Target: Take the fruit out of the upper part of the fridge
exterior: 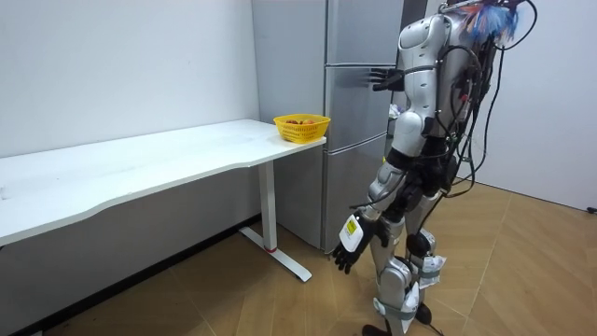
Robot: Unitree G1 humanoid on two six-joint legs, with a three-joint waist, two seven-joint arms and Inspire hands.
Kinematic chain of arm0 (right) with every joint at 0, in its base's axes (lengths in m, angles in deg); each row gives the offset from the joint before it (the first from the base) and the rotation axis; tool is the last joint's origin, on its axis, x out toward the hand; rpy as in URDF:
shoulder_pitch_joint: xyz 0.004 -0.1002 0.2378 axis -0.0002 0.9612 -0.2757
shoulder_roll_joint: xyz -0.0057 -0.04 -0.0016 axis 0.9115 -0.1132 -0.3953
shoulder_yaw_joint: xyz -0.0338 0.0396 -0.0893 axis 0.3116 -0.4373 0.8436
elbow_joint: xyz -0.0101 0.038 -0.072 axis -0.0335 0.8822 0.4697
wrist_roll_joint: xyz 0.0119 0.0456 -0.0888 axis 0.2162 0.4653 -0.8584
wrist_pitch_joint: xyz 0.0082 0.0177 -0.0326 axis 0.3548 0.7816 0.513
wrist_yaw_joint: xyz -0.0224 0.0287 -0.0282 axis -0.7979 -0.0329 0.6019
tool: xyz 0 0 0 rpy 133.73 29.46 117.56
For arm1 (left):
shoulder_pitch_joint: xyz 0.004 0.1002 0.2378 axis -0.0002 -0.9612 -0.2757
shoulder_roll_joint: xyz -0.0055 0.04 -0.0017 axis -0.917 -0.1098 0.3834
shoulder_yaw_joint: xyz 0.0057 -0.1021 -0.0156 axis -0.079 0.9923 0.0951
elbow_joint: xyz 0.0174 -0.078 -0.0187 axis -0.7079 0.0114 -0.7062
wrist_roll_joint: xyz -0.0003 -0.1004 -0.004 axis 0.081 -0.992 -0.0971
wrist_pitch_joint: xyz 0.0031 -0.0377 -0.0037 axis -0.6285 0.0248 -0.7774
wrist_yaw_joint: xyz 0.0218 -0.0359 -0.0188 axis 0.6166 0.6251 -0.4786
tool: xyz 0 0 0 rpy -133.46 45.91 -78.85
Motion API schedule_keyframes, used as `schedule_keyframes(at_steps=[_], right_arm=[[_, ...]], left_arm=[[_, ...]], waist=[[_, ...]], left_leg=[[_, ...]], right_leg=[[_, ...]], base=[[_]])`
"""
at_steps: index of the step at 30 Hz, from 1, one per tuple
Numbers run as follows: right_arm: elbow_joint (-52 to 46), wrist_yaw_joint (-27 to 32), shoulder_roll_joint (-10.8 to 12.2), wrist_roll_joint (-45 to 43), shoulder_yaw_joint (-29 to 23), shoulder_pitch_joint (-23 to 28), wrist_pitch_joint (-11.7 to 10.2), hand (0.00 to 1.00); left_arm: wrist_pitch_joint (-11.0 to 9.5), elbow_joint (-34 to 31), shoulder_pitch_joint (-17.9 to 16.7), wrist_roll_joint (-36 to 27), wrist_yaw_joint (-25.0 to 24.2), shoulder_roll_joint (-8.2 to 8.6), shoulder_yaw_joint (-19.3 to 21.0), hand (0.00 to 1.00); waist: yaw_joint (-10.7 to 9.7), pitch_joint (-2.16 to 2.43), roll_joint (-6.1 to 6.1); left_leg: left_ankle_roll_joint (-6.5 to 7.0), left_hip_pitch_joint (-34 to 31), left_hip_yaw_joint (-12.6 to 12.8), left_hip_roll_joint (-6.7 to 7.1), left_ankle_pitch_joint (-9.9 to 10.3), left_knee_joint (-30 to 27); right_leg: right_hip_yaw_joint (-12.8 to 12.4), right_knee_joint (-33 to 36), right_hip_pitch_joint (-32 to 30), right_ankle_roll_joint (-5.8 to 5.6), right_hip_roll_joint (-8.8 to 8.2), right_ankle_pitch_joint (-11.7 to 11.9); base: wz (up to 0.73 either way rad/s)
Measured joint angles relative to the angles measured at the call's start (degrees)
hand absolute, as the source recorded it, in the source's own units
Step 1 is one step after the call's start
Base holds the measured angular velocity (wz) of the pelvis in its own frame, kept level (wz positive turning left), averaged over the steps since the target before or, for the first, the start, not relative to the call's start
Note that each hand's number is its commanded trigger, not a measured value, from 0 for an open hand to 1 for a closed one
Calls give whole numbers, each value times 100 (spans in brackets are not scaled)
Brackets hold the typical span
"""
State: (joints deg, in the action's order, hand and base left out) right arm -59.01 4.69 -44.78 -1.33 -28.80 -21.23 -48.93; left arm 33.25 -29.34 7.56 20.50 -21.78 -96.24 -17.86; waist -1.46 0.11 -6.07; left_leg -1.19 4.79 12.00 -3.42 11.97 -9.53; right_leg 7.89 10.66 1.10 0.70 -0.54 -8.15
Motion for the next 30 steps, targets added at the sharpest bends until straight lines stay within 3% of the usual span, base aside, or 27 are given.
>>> schedule_keyframes(at_steps=[9,18,20,24,26,30], right_arm=[[-9,89,1,-42,-39,70,-11,0],[751,1199,84,44,-75,290,-69,0],[1289,1643,250,63,-151,287,-82,0],[2189,2294,499,298,-285,542,-84,0],[2701,2625,707,381,-418,715,-82,0],[3946,2825,965,545,-449,756,-128,0]], left_arm=[[6,-42,18,0,-90,-1,-4,0],[59,-103,-41,-5,170,25,-1,0],[97,-97,-50,-11,218,45,-2,0],[98,-175,-90,-13,390,78,5,0],[88,-310,-132,8,444,141,7,0],[86,-251,-125,6,521,203,7,0]], waist=[[-30,0,10],[-48,15,164],[-134,25,250],[-160,13,296],[-217,34,366],[-315,51,394]], left_leg=[[0,-4,9,-2,0,0],[2,-16,5,-1,3,2],[2,-3,-15,2,3,1],[0,84,-42,7,3,47],[1,76,-43,12,3,77],[1,117,-58,17,2,65]], right_leg=[[5,-16,2,0,0,0],[14,-30,10,-8,-10,-5],[24,-71,57,-10,-9,-4],[15,-89,105,-25,-2,-34],[21,-93,107,-27,-6,-37],[48,-113,186,-32,-9,-56]], base=[[0],[1],[6],[7],[0],[2]])
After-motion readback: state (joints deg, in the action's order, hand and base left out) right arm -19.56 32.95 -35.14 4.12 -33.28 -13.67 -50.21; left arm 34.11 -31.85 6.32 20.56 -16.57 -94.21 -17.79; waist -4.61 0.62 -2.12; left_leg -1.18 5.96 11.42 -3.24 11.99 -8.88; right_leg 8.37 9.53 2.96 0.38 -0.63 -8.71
